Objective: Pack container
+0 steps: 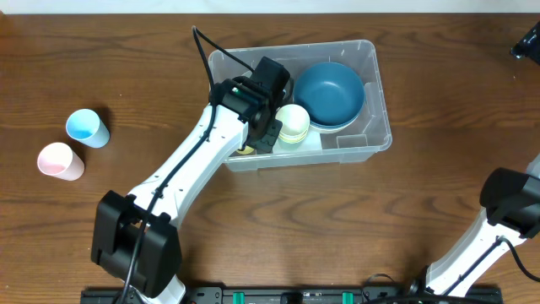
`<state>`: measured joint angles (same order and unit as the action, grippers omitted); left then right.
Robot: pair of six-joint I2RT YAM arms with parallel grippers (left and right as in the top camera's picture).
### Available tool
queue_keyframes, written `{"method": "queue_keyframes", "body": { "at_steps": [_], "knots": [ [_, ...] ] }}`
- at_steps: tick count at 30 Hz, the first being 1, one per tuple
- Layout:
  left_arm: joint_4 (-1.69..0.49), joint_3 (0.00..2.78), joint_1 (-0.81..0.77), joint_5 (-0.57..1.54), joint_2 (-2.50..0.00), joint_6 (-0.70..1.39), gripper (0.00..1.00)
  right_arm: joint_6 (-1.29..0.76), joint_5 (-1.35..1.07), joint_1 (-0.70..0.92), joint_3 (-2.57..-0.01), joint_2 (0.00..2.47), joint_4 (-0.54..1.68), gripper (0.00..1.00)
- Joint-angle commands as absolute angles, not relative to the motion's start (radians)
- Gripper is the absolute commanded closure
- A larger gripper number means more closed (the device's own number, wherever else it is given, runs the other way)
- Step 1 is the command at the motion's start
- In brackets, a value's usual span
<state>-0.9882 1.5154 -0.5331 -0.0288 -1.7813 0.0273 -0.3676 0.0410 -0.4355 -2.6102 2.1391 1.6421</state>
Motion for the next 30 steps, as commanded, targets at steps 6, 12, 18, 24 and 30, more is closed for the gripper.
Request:
{"method": "queue_keyframes", "body": {
  "at_steps": [6,12,18,24,30],
  "knots": [
    [-0.978,1.509,-0.534,0.018,-1.793,0.055,0.94,-0.381,0.044,-0.439,-2.616,2.138,1.645,0.01],
    [-0.979,1.509,-0.534,0.015,-1.794,0.064,0.94,-0.381,0.045,-0.439,-2.616,2.138,1.645,0.01],
    [-0.979,1.501,-0.534,0.015,-1.794,0.085,0.94,-0.381,0.045,-0.439,-2.616,2.138,1.645,0.01],
    [-0.971,1.462,-0.534,0.015,-1.794,0.089,0.94,-0.381,0.044,-0.439,-2.616,2.138,1.645,0.01],
    [-0.93,1.415,-0.534,0.015,-1.794,0.092,0.94,-0.381,0.044,-0.439,-2.616,2.138,1.645,0.01]
  ]
}}
